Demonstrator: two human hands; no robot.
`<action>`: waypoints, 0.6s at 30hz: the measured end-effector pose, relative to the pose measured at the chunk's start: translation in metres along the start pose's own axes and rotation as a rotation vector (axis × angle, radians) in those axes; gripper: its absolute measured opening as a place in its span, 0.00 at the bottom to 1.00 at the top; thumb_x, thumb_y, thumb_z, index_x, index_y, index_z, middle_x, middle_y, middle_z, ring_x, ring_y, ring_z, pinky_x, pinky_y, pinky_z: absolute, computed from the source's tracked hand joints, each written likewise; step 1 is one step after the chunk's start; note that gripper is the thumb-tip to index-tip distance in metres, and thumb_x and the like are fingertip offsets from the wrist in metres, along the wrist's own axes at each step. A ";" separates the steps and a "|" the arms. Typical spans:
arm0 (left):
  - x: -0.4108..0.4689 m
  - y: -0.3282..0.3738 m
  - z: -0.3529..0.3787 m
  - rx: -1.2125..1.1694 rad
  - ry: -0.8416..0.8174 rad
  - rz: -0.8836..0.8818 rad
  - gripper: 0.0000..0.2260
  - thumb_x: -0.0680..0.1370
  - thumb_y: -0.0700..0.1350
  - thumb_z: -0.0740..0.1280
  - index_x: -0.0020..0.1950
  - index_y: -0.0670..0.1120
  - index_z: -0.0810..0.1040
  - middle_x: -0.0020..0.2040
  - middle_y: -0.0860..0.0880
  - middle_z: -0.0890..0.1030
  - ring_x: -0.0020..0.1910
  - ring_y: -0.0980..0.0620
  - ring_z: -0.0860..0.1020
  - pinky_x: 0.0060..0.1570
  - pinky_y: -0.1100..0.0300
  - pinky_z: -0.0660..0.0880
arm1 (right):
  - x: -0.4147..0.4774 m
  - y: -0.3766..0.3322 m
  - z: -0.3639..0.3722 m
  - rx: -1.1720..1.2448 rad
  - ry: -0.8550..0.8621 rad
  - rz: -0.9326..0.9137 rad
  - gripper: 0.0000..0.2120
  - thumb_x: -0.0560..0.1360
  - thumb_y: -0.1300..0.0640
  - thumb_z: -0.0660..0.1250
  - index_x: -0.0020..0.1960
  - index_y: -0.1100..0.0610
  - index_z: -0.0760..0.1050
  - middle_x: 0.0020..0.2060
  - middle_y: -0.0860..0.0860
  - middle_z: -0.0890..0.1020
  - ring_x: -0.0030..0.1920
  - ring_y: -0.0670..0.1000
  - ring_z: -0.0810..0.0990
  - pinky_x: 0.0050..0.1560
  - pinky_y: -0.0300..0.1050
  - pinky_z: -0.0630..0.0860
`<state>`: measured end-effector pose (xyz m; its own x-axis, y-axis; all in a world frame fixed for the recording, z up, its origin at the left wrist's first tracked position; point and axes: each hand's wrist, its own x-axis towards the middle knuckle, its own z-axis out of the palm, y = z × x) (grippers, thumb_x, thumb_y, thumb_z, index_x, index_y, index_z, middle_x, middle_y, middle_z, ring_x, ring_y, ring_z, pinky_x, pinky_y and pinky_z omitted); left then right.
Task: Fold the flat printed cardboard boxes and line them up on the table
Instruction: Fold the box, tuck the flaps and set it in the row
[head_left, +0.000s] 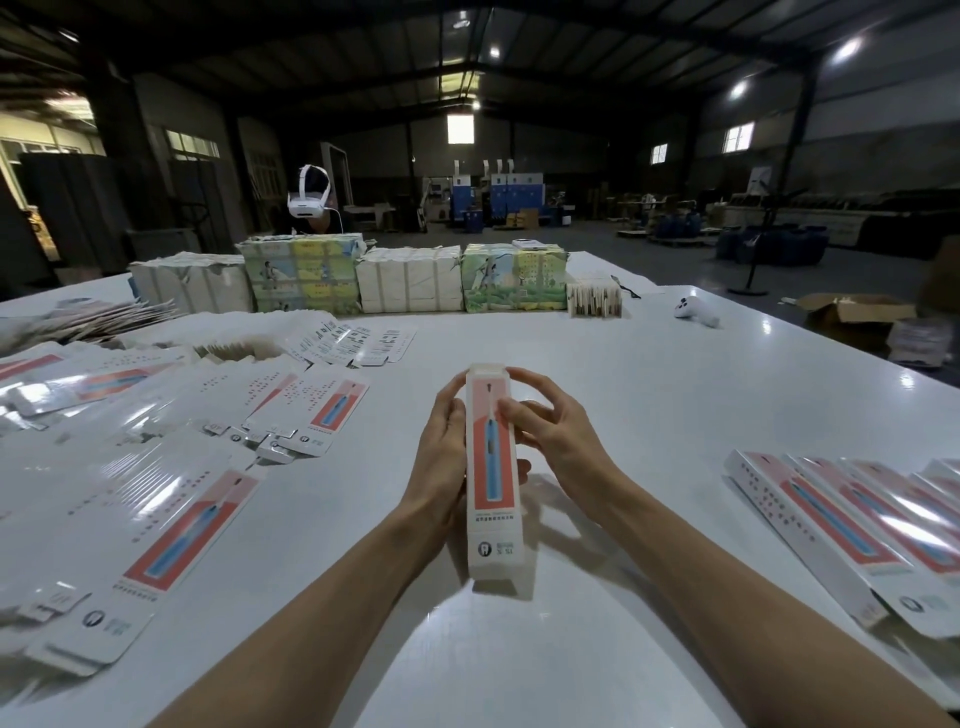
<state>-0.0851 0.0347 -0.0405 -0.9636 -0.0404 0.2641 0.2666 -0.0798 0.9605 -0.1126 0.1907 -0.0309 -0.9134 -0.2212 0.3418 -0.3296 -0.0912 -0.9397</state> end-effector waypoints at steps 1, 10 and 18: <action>-0.001 0.003 0.003 -0.056 -0.027 -0.042 0.16 0.87 0.59 0.55 0.75 0.61 0.69 0.61 0.43 0.83 0.52 0.39 0.87 0.46 0.43 0.85 | -0.001 0.000 -0.001 -0.004 0.001 0.005 0.19 0.80 0.45 0.72 0.70 0.43 0.74 0.51 0.52 0.88 0.54 0.56 0.88 0.50 0.44 0.85; -0.004 0.001 0.004 0.014 -0.235 -0.197 0.47 0.67 0.51 0.82 0.76 0.65 0.55 0.60 0.38 0.78 0.46 0.43 0.86 0.43 0.52 0.83 | -0.001 -0.005 -0.010 -0.007 -0.036 0.081 0.16 0.80 0.51 0.73 0.66 0.52 0.78 0.51 0.54 0.88 0.54 0.57 0.88 0.58 0.56 0.84; -0.002 -0.004 0.006 0.045 -0.235 -0.177 0.43 0.69 0.44 0.81 0.73 0.63 0.58 0.54 0.42 0.82 0.42 0.46 0.88 0.38 0.58 0.83 | 0.002 -0.001 -0.010 -0.027 0.054 0.085 0.15 0.84 0.47 0.65 0.61 0.59 0.77 0.50 0.56 0.87 0.51 0.56 0.88 0.51 0.48 0.84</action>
<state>-0.0843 0.0415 -0.0447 -0.9742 0.2020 0.1004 0.0982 -0.0209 0.9949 -0.1161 0.2001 -0.0292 -0.9496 -0.1740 0.2607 -0.2563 -0.0476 -0.9654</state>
